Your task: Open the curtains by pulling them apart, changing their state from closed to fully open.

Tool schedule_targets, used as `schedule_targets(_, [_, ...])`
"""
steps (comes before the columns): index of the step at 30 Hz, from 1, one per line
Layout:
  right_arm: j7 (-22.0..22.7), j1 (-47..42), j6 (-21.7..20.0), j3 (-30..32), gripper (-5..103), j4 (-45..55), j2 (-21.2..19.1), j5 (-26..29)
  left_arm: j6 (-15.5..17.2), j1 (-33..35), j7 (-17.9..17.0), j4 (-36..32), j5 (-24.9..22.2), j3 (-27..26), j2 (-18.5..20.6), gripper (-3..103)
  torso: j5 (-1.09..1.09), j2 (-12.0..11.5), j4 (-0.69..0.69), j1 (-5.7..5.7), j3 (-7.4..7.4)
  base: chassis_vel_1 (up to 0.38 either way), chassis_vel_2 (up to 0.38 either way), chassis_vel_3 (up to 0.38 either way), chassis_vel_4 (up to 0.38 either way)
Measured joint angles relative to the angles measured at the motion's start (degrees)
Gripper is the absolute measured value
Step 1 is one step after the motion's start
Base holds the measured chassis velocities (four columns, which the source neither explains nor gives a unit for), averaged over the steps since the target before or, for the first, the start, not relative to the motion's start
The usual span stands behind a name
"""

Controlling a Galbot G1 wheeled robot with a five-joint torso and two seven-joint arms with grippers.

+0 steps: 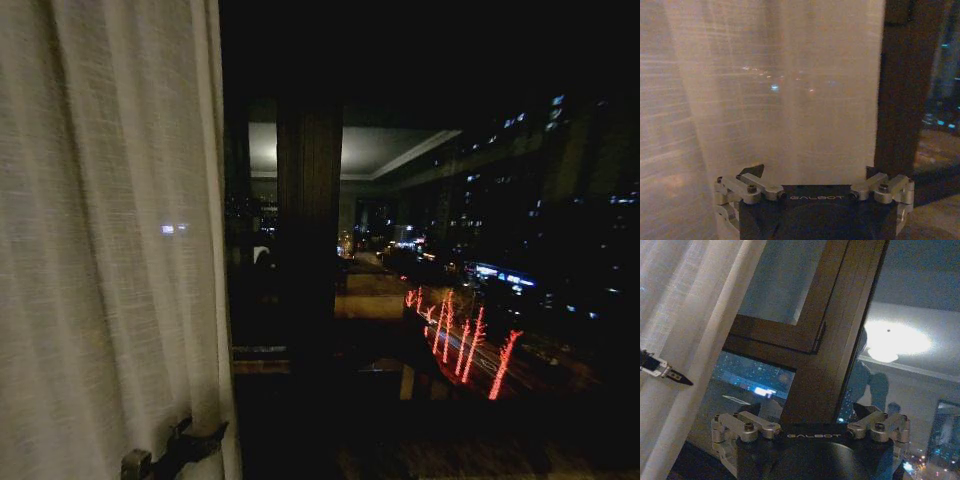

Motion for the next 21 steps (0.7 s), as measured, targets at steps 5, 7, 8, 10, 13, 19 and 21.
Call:
schedule_targets(5, [0.0,0.0,0.0,0.0,100,0.0,0.0,-0.9,-0.9,-0.1,3.7,0.2,0.5,0.7,0.6,100,-0.01,0.0,0.01,0.0,0.0,0.0,0.0,0.0,0.0])
schedule_targets(7, [0.0,0.0,0.0,-0.2,100,-0.1,0.0,-1.8,-1.7,0.2,6.9,0.2,0.9,0.9,0.9,100,-0.01,0.0,0.01,0.0,0.0,0.0,0.0,0.0,0.0])
schedule_targets(8, [0.0,-0.1,0.0,-0.4,100,-0.1,0.0,-2.0,-2.0,0.3,7.7,0.3,1.0,0.9,1.0,100,-0.01,0.0,0.01,0.0,0.0,0.0,0.0,0.0,0.0])
schedule_targets(10, [0.0,-0.2,0.0,-0.7,100,-0.2,0.0,-2.5,-2.8,0.1,9.1,0.8,1.1,0.9,1.3,100,-0.01,0.0,0.01,0.0,0.0,0.0,0.0,0.0,0.0])
schedule_targets(13, [0.0,-0.3,0.0,-1.3,100,-0.3,0.0,-3.3,-3.2,-1.1,9.7,1.7,1.1,1.0,2.0,100,-0.01,0.0,0.01,0.0,0.0,0.0,0.0,0.0,0.0])
schedule_targets(19, [0.1,-0.4,-0.1,-1.7,100,-0.4,0.0,-4.1,-3.1,-3.6,7.8,3.3,0.9,2.3,2.4,100,-0.01,0.0,0.01,0.0,0.0,0.0,0.0,0.0,0.0])
schedule_targets(21, [0.1,-0.4,-0.1,-1.5,100,-0.4,0.0,-4.2,-3.1,-4.9,3.1,3.8,0.8,3.6,1.6,100,-0.01,0.0,-0.01,0.0,0.0,0.0,0.0,0.0,0.0])
